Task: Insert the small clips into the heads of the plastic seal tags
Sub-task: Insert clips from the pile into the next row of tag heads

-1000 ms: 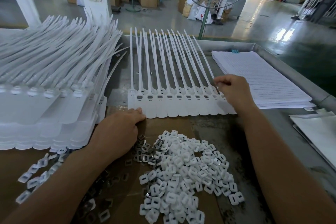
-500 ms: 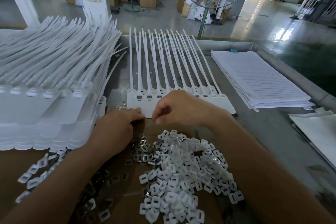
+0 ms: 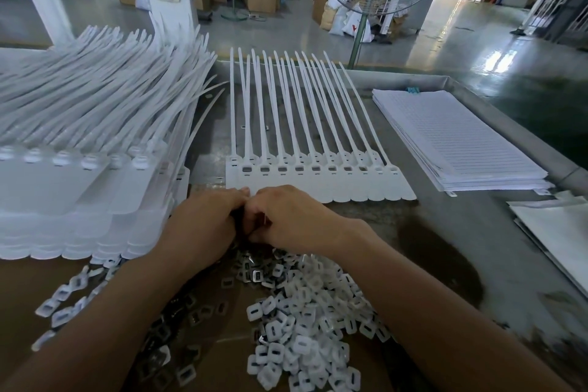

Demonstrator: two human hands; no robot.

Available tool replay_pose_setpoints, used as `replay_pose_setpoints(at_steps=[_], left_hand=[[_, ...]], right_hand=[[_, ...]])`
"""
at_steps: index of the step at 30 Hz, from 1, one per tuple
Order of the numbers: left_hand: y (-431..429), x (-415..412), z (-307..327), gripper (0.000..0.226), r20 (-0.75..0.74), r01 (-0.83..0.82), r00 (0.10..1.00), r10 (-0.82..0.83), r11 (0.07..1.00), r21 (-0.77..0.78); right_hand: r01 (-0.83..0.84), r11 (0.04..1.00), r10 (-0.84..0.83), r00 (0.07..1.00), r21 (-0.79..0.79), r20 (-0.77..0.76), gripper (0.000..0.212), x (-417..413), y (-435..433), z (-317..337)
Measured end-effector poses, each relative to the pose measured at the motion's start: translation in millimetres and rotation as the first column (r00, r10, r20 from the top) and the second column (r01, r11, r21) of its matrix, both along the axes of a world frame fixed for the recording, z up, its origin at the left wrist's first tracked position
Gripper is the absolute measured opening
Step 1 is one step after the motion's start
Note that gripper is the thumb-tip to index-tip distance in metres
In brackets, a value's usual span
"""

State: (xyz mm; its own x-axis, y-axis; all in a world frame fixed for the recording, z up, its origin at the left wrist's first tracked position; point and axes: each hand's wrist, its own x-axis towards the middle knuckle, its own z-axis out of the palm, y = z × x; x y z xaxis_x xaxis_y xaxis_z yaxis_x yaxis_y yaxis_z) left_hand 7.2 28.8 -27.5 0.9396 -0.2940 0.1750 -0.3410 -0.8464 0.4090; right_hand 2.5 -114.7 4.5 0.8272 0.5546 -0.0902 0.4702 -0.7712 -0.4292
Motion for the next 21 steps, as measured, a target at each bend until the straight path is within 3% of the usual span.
replay_pose_setpoints(at_steps=[6, 12, 21], left_hand=[[-3, -5, 6, 0.042, -0.025, 0.003, 1.000, -0.003, 1.000, -0.027], [-2, -1, 3, 0.052, -0.021, 0.004, 1.000, -0.004, 1.000, 0.016], [0, 2, -1, 0.050, -0.056, 0.009, 0.998, -0.008, 1.000, 0.011]], right_hand=[[0.122, 0.968, -0.110, 0.992, 0.220, -0.068, 0.003, 3, -6, 6], [0.274, 0.912, -0.280, 0.960, 0.305, -0.026, 0.019, 16, -32, 19], [0.620, 0.662, -0.690, 0.723, 0.422, 0.021, 0.015, 43, -119, 15]])
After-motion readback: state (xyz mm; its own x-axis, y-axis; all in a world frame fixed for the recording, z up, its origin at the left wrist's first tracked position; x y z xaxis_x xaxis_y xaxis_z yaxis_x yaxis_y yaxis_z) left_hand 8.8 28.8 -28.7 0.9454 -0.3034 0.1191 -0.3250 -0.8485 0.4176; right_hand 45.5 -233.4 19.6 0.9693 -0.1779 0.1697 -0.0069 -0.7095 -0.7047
